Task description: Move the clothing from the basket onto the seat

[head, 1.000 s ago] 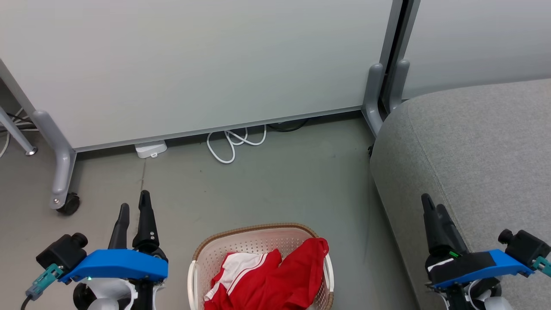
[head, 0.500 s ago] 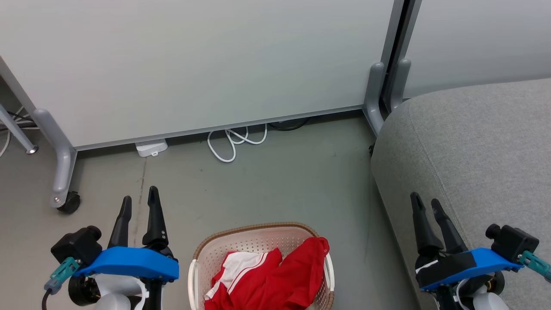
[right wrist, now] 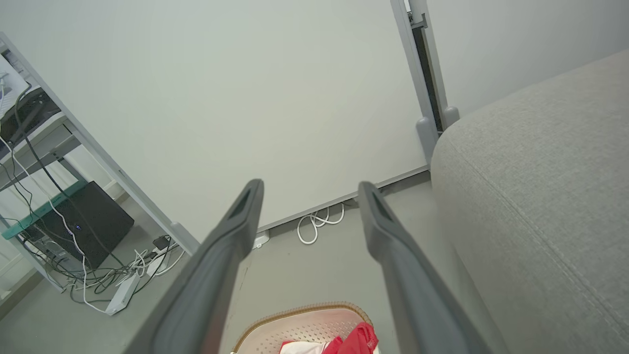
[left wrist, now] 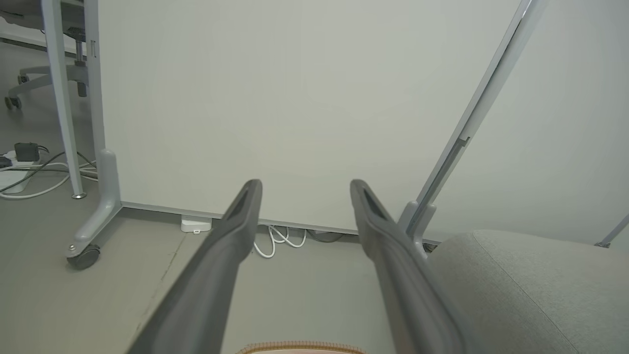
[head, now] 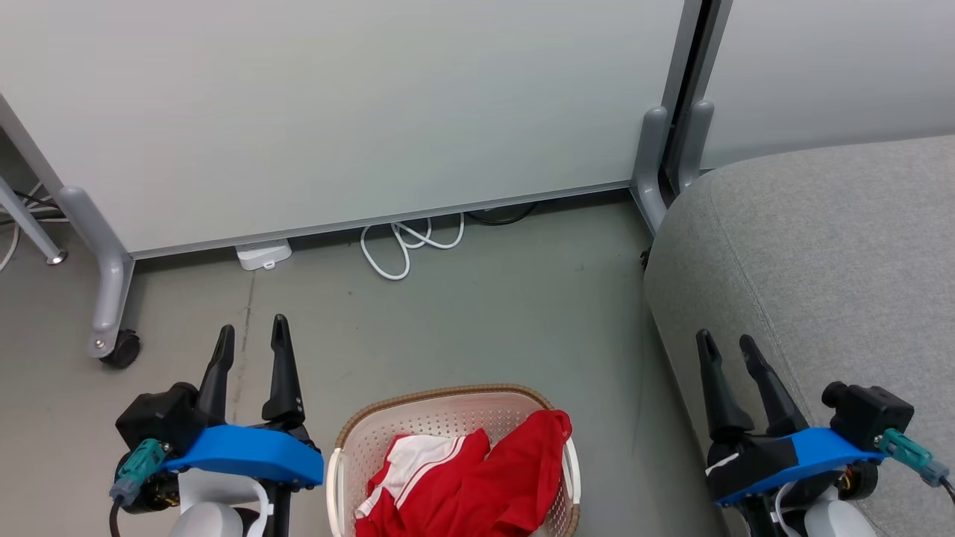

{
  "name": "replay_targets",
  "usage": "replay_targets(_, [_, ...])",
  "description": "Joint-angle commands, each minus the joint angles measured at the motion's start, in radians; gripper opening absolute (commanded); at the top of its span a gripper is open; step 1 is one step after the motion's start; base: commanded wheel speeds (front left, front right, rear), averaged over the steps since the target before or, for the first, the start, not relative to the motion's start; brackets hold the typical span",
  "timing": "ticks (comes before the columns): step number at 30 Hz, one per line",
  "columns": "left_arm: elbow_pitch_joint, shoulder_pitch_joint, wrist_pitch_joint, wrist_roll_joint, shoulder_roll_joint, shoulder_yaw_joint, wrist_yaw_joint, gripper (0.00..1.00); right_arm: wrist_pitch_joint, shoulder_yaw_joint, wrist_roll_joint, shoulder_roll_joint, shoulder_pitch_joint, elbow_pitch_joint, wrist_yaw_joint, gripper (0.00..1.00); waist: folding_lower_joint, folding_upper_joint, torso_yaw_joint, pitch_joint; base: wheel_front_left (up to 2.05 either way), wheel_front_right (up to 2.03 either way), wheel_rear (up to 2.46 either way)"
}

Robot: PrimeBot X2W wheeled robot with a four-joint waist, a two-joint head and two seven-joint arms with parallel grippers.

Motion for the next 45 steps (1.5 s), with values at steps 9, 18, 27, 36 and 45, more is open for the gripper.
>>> replay_targets(9, [-0.007, -0.024, -0.028, 0.103, 0.012, -0.020, 0.015, 1.00, -0.029, 0.016, -0.101, -0.008, -0.028, 0.001, 0.002, 1.00, 0.0000, 0.0000, 0.001, 0.002, 0.00, 0.00, 0.00])
replay_targets(18, [-0.001, -0.024, -0.048, 0.184, 0.012, -0.030, 0.018, 1.00, -0.049, 0.024, -0.184, -0.008, -0.034, 0.010, 0.002, 1.00, 0.0000, 0.0000, 0.003, 0.003, 0.00, 0.00, 0.00])
replay_targets(27, [0.002, -0.020, -0.066, 0.252, 0.006, -0.031, 0.010, 1.00, -0.067, 0.038, -0.254, -0.009, -0.035, 0.015, 0.002, 1.00, 0.0000, 0.0000, 0.004, 0.000, 0.00, 0.00, 0.00])
replay_targets(36, [0.014, -0.021, -0.083, 0.305, -0.008, -0.012, -0.014, 1.00, -0.085, 0.049, -0.317, -0.009, -0.037, 0.021, 0.002, 1.00, 0.0000, 0.0000, 0.006, 0.002, 0.00, 0.00, 0.00])
replay_targets(45, [0.031, -0.019, -0.100, 0.356, -0.024, 0.017, -0.047, 1.00, -0.101, 0.056, -0.345, -0.009, -0.040, 0.035, 0.002, 1.00, 0.0000, 0.0000, 0.007, 0.002, 0.00, 0.00, 0.00])
